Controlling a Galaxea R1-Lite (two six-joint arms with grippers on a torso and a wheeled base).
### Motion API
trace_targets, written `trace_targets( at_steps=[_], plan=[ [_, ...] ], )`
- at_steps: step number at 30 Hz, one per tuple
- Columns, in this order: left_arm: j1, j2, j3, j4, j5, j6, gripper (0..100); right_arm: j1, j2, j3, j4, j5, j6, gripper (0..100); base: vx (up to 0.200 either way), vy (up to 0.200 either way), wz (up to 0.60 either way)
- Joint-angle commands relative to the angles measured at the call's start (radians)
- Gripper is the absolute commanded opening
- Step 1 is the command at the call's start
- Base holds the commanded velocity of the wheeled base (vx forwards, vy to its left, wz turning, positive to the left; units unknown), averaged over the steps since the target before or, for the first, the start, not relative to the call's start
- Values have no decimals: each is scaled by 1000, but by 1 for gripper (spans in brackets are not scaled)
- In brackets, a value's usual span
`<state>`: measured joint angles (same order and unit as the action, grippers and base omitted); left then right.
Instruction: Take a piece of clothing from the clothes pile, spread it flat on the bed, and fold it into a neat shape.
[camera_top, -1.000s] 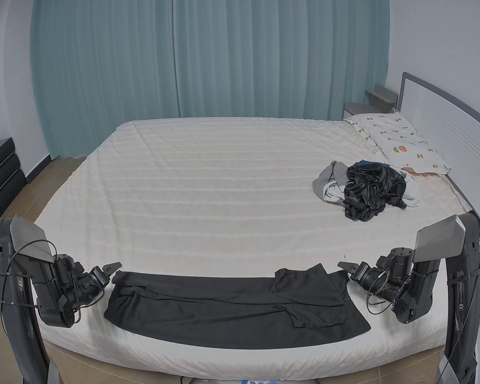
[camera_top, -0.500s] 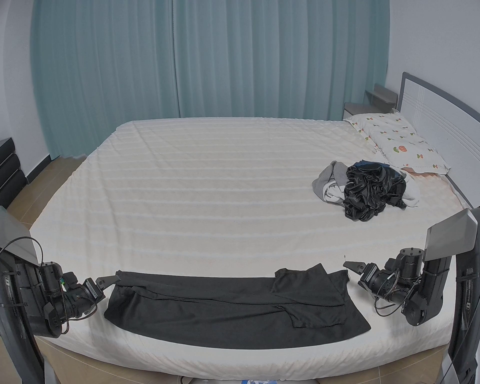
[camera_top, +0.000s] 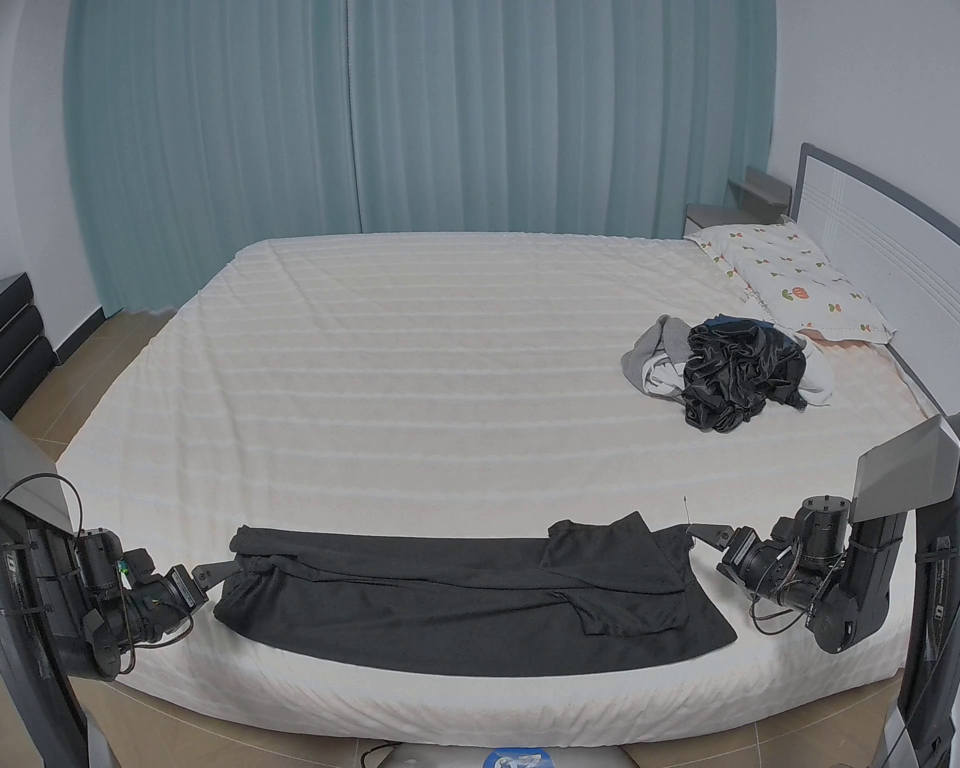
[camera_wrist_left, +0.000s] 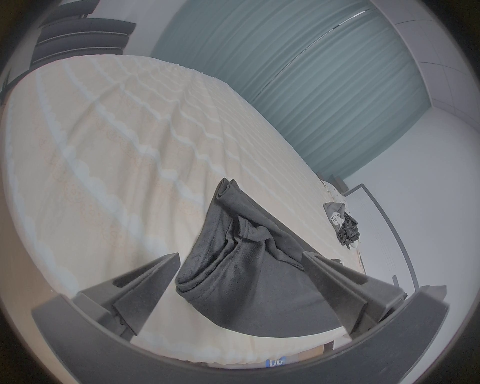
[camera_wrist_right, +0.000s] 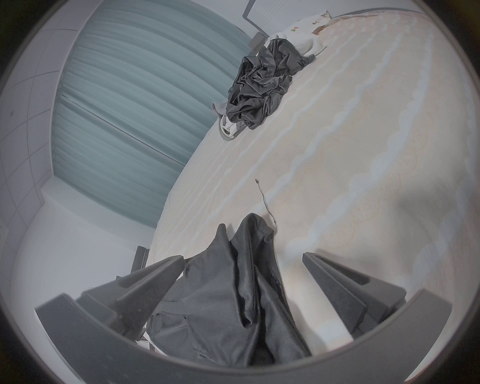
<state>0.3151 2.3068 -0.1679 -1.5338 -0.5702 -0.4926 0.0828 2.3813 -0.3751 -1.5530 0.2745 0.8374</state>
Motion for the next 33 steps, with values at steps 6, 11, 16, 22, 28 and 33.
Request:
trace_targets(
  at_steps=[6,11,16,22,28,33],
  plan=[
    [-39,77,-65,-2,59,3,100,11,-2,2,-9,-1,-1,100,0,0,0],
    [-45,91,-68,0,78,6,100,11,-2,2,-9,-1,-1,100,0,0,0],
    [-45,95,-61,0,118,14,0,11,-5,2,-9,-1,-1,100,0,0,0],
    [-37,85,-18,1,208,52,0,2,-10,4,-9,-3,-1,100,0,0,0],
    [-36,83,24,0,242,138,0,5,-8,4,-9,-3,-1,100,0,0,0],
    [-33,65,25,1,309,161,0,6,-10,4,-9,-6,-1,100,0,0,0]
  ],
)
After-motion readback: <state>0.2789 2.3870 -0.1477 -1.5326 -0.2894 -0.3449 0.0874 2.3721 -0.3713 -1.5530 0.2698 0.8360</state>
